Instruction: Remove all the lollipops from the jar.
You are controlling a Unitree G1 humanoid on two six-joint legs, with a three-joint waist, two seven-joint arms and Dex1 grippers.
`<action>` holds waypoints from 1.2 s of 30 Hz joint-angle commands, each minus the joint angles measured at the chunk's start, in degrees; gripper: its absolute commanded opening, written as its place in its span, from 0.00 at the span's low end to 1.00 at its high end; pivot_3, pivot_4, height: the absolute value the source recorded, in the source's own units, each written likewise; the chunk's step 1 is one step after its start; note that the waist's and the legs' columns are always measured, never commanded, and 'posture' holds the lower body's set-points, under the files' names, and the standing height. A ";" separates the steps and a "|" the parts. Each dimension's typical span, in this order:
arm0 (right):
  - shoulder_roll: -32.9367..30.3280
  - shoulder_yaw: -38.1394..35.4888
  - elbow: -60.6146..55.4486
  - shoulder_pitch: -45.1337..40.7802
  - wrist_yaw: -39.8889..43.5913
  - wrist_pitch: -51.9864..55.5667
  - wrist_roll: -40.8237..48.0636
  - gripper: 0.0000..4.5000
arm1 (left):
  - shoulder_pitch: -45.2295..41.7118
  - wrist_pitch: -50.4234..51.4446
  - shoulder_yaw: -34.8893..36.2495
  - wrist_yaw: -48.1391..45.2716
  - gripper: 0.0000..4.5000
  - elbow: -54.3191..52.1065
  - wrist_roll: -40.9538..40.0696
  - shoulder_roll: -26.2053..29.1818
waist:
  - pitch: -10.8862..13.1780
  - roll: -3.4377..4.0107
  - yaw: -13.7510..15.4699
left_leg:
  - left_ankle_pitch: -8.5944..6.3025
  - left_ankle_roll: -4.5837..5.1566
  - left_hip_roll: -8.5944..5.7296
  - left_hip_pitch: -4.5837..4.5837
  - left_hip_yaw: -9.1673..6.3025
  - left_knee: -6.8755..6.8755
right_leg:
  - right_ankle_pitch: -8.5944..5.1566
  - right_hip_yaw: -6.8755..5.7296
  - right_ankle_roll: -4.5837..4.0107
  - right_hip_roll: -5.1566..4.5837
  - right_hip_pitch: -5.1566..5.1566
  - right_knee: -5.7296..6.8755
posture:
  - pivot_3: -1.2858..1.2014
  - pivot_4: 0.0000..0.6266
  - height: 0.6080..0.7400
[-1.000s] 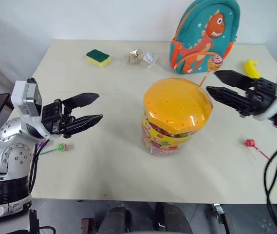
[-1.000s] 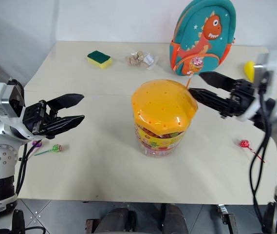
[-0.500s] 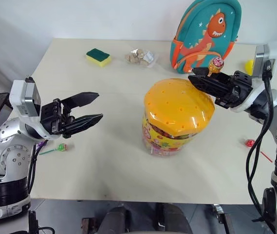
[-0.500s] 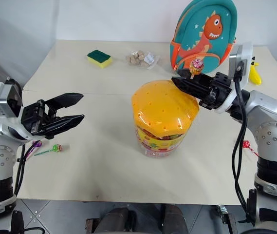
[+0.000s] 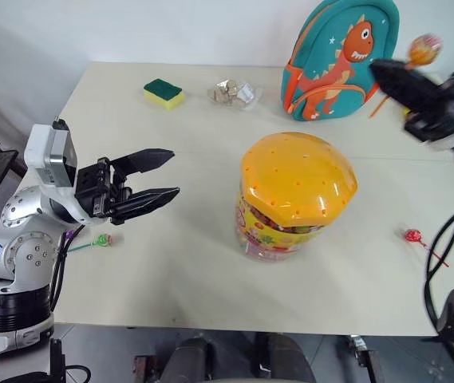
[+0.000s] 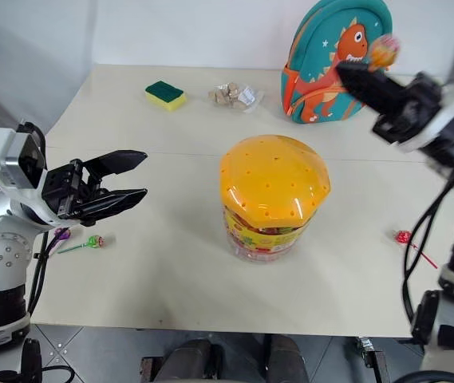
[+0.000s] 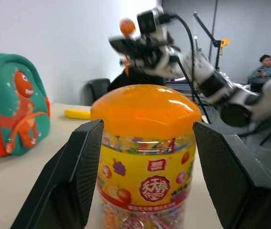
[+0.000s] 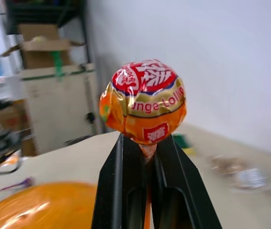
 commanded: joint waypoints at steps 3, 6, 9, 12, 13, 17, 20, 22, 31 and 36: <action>-13.82 0.36 11.44 10.28 2.25 -4.48 -15.31 0.01 | -0.59 -1.33 -2.08 -3.38 0.71 -1.13 0.95 0.82 | -0.02 -0.03 0.07 | 0.00 0.02 -0.01 -0.13 -0.01 -0.01 | 0.01 -0.10 0.02 0.00 0.00 -0.11 | 0.52 0.24 1.00; -17.74 5.32 17.18 18.96 -0.37 -7.96 -26.14 0.01 | -0.03 -1.91 -3.67 -5.87 0.71 -0.38 2.45 1.42 | -0.02 -0.03 -0.14 | 0.01 0.04 0.01 -0.17 0.08 -0.02 | 0.03 -0.12 0.05 0.02 -0.04 -0.13 | 0.52 0.24 1.00; -17.49 8.14 20.85 23.35 -3.55 -11.19 -32.96 0.01 | 0.31 -2.40 -4.85 -7.14 0.71 0.50 3.72 1.54 | 0.01 0.08 -0.39 | 0.04 0.05 0.04 -0.07 0.30 0.00 | 0.03 -0.18 0.06 0.05 -0.09 0.00 | 0.52 0.24 1.00; -15.29 9.98 23.92 26.82 -5.42 -14.16 -37.14 0.01 | 0.23 -1.75 -5.79 -6.35 0.71 1.62 4.88 1.33 | 0.00 0.17 -0.65 | 0.07 0.06 0.04 0.23 0.60 -0.05 | 0.03 -0.03 0.06 0.03 -0.05 0.20 | 0.52 0.24 1.00; -14.74 10.52 24.82 27.22 -6.48 -14.23 -38.44 0.01 | 0.19 -1.65 -6.13 -6.11 0.71 1.79 5.46 1.43 | 0.00 0.17 -0.73 | 0.08 0.03 0.06 0.32 0.62 -0.06 | 0.03 0.01 0.05 0.04 0.00 0.23 | 0.52 0.24 1.00; -12.68 10.53 27.06 28.71 -7.82 -17.27 -41.23 0.01 | 0.22 -1.54 -6.34 -5.83 0.71 1.77 6.16 1.73 | -0.01 0.18 -0.88 | 0.09 0.01 0.07 0.39 0.66 -0.07 | 0.03 0.10 0.05 0.04 -0.01 0.28 | 0.52 0.24 1.00; -11.57 8.97 26.78 29.81 -6.93 -16.63 -40.26 0.17 | 0.16 -1.31 -5.85 -4.98 0.71 1.58 6.41 1.98 | -0.01 0.18 -0.92 | 0.08 0.00 0.07 0.38 0.64 -0.10 | 0.03 0.14 0.05 0.03 0.01 0.22 | 0.52 0.24 1.00; -11.02 7.06 26.36 30.42 -6.25 -17.69 -39.18 0.31 | -0.07 -0.82 -5.49 -4.03 0.71 1.86 6.73 2.57 | -0.01 0.17 -0.80 | 0.08 0.00 0.07 0.38 0.60 -0.09 | 0.03 0.16 0.05 0.02 0.03 0.21 | 0.52 0.24 1.00; -6.85 -7.56 18.91 33.35 7.49 -26.91 -26.28 0.99 | 0.51 -3.41 -5.39 0.03 0.71 4.45 13.16 4.65 | -0.01 0.18 -0.54 | 0.08 -0.01 0.07 0.38 0.57 -0.12 | 0.03 0.18 0.05 0.05 0.04 0.18 | 0.52 0.24 1.00; -4.19 -14.44 9.47 33.24 16.16 -31.71 -17.48 0.99 | 3.58 -8.16 -1.77 1.73 0.71 9.58 17.45 6.07 | 0.01 0.23 -0.46 | 0.07 -0.01 0.07 0.39 0.58 -0.14 | 0.03 0.16 0.05 0.06 0.03 0.17 | 0.52 0.24 1.00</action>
